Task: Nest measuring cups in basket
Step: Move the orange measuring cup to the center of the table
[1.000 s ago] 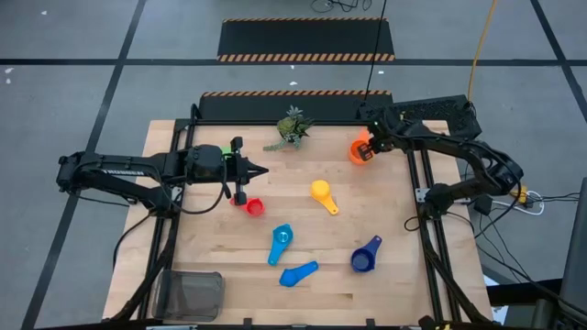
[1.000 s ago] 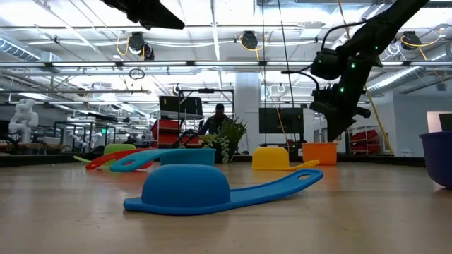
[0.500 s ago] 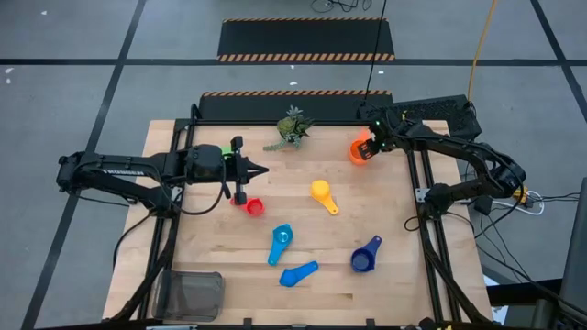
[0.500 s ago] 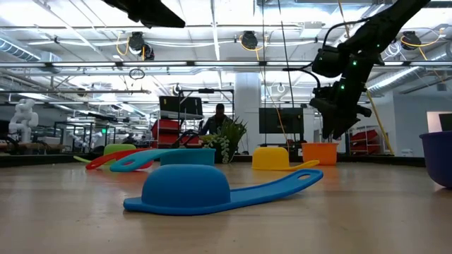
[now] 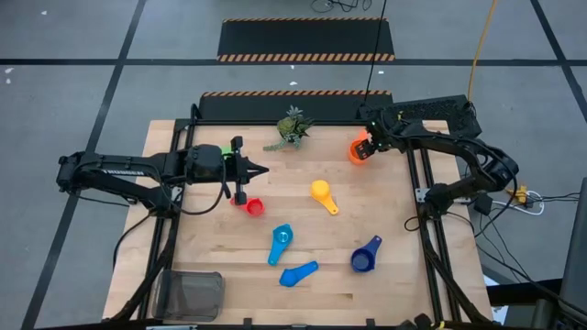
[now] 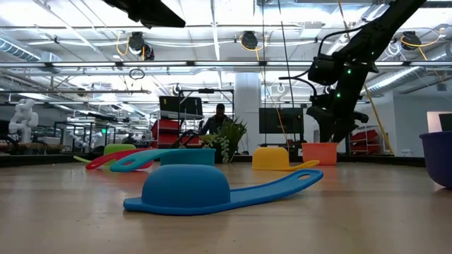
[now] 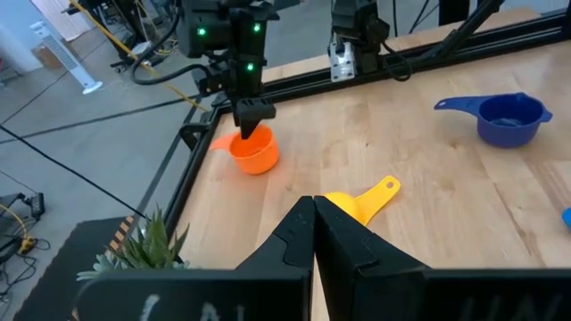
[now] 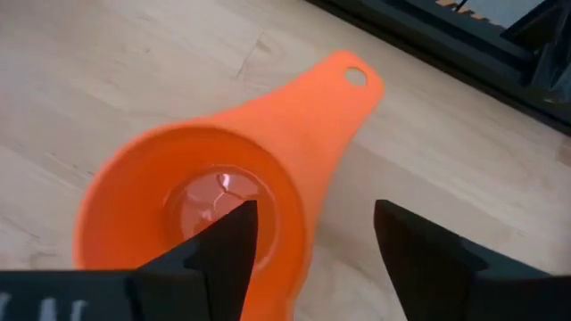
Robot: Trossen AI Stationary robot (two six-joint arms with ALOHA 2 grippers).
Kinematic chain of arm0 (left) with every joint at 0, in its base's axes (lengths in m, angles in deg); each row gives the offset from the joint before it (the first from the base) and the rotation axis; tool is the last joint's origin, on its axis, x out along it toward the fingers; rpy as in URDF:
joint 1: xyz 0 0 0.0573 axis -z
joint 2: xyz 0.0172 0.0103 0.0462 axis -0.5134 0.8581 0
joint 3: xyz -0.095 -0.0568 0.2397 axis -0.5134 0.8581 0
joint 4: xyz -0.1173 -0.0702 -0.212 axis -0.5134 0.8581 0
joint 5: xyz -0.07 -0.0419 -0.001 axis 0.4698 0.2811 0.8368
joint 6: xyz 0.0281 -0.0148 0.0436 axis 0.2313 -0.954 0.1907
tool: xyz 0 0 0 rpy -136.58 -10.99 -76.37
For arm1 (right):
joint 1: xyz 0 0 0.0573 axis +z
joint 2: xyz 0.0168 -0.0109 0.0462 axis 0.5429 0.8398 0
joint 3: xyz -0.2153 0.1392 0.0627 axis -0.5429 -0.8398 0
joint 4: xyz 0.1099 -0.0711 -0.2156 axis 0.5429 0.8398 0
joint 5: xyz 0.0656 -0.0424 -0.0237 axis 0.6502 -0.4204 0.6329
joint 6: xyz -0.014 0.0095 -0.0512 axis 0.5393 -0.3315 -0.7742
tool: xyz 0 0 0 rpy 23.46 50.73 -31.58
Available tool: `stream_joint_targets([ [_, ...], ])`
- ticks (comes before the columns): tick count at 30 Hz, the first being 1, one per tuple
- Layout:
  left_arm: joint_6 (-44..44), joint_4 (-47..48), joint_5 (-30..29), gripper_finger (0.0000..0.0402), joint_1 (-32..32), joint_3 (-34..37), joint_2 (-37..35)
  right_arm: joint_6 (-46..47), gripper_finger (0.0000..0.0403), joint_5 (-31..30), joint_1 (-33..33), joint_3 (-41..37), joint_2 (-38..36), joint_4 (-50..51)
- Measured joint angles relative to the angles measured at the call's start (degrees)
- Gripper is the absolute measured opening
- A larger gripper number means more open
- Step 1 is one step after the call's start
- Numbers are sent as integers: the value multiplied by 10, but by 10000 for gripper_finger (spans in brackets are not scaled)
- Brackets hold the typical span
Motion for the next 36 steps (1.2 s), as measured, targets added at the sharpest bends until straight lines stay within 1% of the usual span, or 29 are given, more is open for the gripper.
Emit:
stream_joint_targets([
  [2, -1, 0, 0, 8, 0, 0, 0, -1, 189, 0, 0, 0, 0, -3],
  [4, -1, 0, 0, 8, 0, 0, 0, -1, 160, 0, 0, 0, 0, 2],
  [11, -2, 0, 0, 8, 0, 0, 0, -12, 31, 0, 0, 0, 0, 19],
  [13, -2, 0, 0, 8, 0, 0, 0, -23, 9, 0, 0, 0, 0, 20],
  [16, -2, 0, 0, 8, 0, 0, 0, -31, 9, 1, 0, 0, 0, 21],
  [19, -2, 1, 0, 8, 0, 0, 0, -33, 4, 26, 15, 0, -6, 23],
  [24, -2, 2, 0, 8, 0, 0, 0, -36, 2, 33, 84, 0, -36, -14],
  [29, 9, 1, -8, 8, 0, 0, 0, -6, 1, 30, 150, 0, -79, -58],
  [36, 12, -12, -28, 8, 0, 0, 0, -2, 1, 31, 255, 2, -90, -130],
])
